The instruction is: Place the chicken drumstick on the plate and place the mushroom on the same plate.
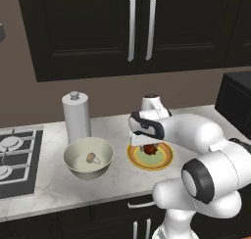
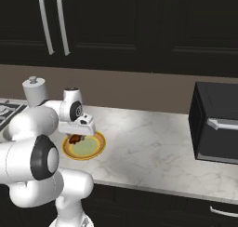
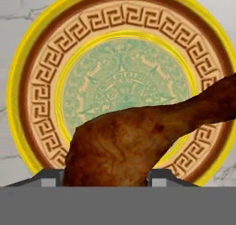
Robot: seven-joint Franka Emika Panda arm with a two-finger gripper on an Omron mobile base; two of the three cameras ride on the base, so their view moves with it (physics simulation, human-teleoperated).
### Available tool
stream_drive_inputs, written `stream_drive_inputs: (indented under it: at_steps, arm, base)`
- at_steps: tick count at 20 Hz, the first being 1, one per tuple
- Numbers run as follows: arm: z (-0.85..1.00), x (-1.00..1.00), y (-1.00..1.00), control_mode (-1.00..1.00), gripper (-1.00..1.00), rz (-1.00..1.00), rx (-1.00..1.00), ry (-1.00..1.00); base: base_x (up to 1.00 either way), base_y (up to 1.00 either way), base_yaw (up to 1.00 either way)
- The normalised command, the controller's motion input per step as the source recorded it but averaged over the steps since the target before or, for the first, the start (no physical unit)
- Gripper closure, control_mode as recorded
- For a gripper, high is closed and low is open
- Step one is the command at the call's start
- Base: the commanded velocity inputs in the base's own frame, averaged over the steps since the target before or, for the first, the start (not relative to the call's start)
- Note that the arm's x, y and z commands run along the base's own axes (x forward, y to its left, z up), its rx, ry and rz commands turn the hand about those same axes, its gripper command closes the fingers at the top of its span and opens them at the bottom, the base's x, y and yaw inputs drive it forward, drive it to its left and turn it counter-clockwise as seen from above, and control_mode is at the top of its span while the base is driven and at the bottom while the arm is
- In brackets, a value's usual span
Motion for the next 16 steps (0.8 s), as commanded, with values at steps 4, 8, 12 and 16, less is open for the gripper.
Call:
stream_drive_inputs:
  at_steps: [4,8,12,16]
  arm:
    - [-0.19,0.0,-0.03,-1.0,1.0,0.0,0.01,0.09]
    - [-0.44,0.0,-0.01,-1.0,1.0,0.0,0.0,0.01]
    - [-0.49,0.0,0.0,-1.0,1.0,0.0,0.0,0.0]
    - [-0.11,0.0,0.0,-1.0,1.0,0.0,0.0,0.0]
  base:
    - [0.0,0.0,0.0]
    - [0.0,0.0,0.0]
    - [0.0,0.0,0.0]
    - [0.0,0.0,0.0]
